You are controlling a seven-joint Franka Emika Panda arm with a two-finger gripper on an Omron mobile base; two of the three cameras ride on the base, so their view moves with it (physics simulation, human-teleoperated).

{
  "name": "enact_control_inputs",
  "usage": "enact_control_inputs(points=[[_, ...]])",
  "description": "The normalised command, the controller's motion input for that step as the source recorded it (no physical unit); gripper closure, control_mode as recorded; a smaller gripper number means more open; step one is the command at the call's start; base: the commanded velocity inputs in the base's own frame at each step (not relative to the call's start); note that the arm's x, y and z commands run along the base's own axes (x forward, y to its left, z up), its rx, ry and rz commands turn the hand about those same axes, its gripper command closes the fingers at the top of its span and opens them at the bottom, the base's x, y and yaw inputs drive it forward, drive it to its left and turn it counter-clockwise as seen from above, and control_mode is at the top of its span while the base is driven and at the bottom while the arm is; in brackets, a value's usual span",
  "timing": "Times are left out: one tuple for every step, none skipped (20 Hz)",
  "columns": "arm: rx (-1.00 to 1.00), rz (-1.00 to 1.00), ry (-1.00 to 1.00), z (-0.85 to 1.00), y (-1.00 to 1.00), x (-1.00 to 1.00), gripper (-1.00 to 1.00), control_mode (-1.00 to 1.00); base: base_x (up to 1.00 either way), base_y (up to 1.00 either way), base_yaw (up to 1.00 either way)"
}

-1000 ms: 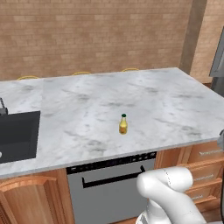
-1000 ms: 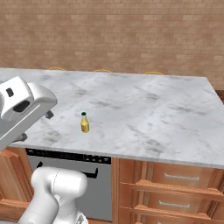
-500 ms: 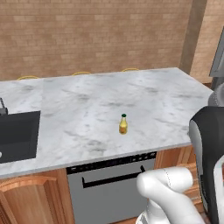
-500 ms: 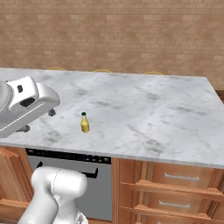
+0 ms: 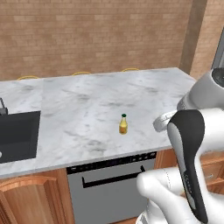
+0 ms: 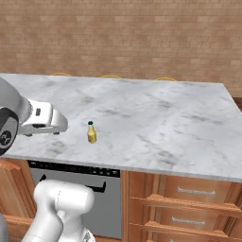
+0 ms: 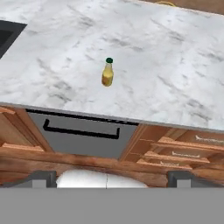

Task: Place the mustard and mustard from the counter to the top shelf of the fridge. If the existing items in the fridge are on the top shelf, move them to other shelves.

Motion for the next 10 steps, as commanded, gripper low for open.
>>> enact_control_inputs(points=[[0.45, -0.12, -0.01, -0.43, 0.27, 0.34, -1.00, -1.00, 0.00, 0.00, 0.00], [0.38, -0.09, 0.00, -0.40, 0.33, 0.36, -1.00, -1.00, 0.00, 0.00, 0.00], [0.19, -0.05, 0.00, -0.31, 0.39, 0.49, -1.00, -1.00, 0.00, 0.00, 0.00], [0.03, -0.06, 0.00, -0.26, 0.41, 0.41, -1.00, -1.00, 0.00, 0.00, 0.00], [0.00, -0.07, 0.00, -0.17, 0.34, 0.48, -1.00, -1.00, 0.00, 0.00, 0.00], [0.00, -0.07, 0.00, -0.09, 0.24, 0.43, -1.00, -1.00, 0.00, 0.00, 0.00], [-0.02, -0.03, 0.00, -0.01, 0.16, 0.44, -1.00, -1.00, 0.00, 0.00, 0.00], [-0.02, -0.03, 0.01, -0.01, 0.12, 0.45, -1.00, -1.00, 0.00, 0.00, 0.00], [-0.02, -0.03, 0.02, -0.04, 0.09, 0.47, -1.00, -1.00, 0.00, 0.00, 0.00], [0.00, -0.02, 0.04, -0.06, 0.01, 0.44, -1.00, -1.00, 0.00, 0.00, 0.00]])
